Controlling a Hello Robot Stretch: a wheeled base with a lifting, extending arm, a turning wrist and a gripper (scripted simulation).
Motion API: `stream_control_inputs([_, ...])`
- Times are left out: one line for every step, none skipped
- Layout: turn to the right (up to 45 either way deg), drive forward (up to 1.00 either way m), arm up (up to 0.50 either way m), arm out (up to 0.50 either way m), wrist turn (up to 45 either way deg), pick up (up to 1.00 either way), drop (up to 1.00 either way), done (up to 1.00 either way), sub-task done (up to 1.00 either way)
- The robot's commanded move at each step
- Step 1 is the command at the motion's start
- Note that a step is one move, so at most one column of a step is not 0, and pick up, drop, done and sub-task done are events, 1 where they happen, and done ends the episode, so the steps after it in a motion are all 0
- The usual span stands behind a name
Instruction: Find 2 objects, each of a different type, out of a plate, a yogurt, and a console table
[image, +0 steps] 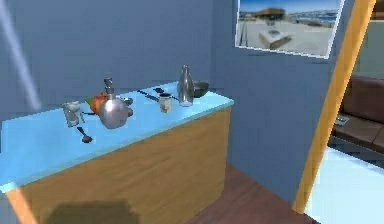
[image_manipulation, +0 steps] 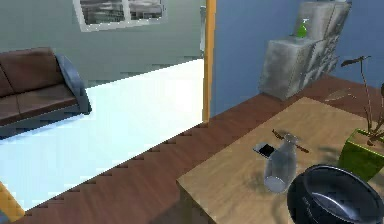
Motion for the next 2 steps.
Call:
stream_control_inputs([-24.0,0.0,0.0,0.0,0.0,0.0,0.0,0.0,0.0])
stream_control_inputs([0.0,0.35,0.0,0.0,0.0,0.0,0.0,0.0,0.0])
